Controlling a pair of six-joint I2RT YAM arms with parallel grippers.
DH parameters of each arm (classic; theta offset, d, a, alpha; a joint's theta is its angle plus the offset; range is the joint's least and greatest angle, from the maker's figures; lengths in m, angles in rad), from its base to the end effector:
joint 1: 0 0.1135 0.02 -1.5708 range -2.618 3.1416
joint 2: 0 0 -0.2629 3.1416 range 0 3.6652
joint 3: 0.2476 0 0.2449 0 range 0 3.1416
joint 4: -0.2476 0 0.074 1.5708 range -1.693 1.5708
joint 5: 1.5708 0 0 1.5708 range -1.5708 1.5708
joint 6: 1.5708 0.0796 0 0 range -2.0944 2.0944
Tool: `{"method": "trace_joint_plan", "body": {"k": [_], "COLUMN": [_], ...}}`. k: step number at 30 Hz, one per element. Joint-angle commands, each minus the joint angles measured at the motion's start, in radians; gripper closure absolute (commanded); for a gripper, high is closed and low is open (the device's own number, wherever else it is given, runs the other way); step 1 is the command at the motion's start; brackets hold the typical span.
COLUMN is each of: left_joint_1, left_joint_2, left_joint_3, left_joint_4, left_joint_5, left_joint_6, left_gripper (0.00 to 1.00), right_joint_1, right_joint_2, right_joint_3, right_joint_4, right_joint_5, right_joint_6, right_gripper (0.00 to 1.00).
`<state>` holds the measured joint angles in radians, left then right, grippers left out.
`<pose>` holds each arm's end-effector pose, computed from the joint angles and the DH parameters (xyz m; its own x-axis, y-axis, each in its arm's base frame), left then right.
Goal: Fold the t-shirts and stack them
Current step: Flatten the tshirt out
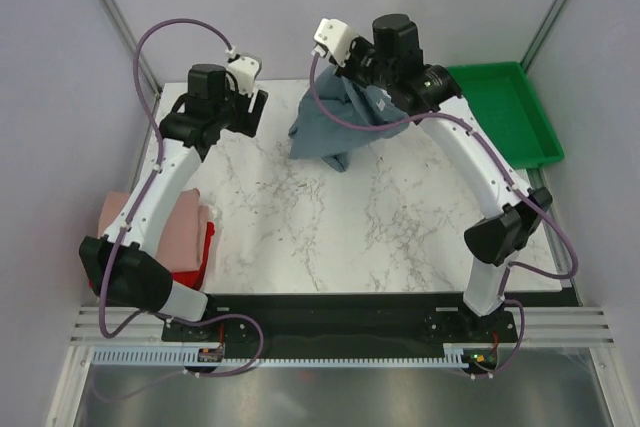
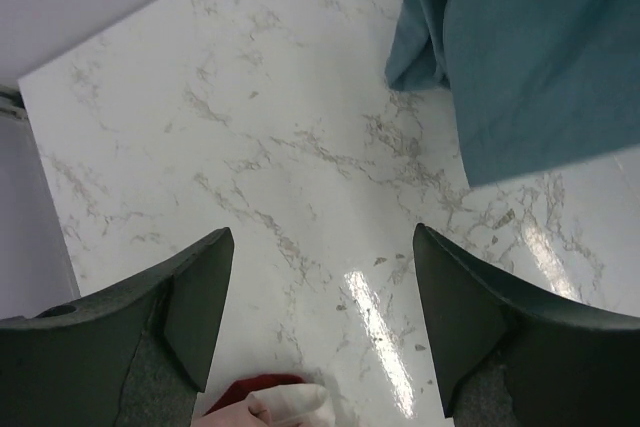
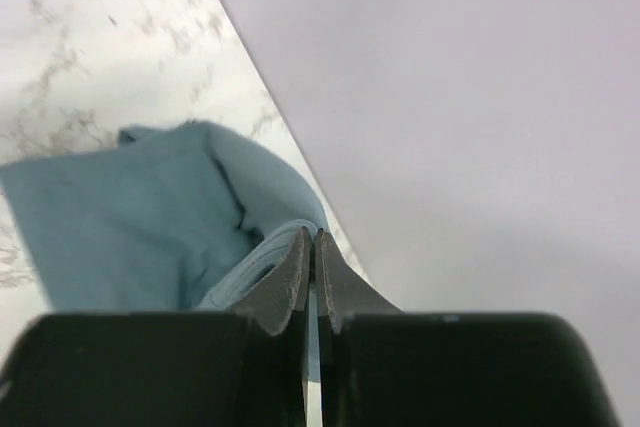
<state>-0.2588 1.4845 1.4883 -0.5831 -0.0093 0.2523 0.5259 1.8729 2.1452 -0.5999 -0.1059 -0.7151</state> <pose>0.3512 -0.0922 0.3523 -0.4504 0.3775 -0.8091 0.3726 0.9030 0.2138 0.3900 0.2361 0.4369 0.1739 -0.6529 -0.7372 -0.6247 0.5055 -0.5951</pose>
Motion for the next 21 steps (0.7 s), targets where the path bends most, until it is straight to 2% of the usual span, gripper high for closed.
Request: {"method": "trace_joint_plan", "body": {"k": [1,5,10,16,21], "left_joint_1": [0.004,0.006,0.003,-0.017,-0.026], "left_joint_2": [-0.090,-0.128,-0.153,-0.138,-0.003], "left_joint_3": [-0.014,-0.058,-0.157,-0.269,-0.272], "left_joint_4": [0.106,0.106,0.108,0.114,0.147], "left_joint_5": [-0.015,0.005,0.143,0.207,0.215], "left_joint_6": [0.021,0.008,-0.022,-0.033,-0.028], "left_gripper": [0.20,0.20,0.25,0.28,0.23], "right_joint_1": [0.081,0.114,0.099,-0.027,-0.099], "right_joint_2": [-0.076,-0.081,-0.075,-0.002,0.054], "right_joint_3": [0.039,0.123,0.027,-0.079,-0.084], "right_joint_4": [0.008,0.008,0.029,0.037,0.035], "right_joint_5": [0.026,0.073,0.173,0.212,0.186], "right_joint_6": [-0.092,-0.037,-0.084,-0.032,0.019], "right_gripper": [0.99,1.00,1.00,1.00,1.00]}}
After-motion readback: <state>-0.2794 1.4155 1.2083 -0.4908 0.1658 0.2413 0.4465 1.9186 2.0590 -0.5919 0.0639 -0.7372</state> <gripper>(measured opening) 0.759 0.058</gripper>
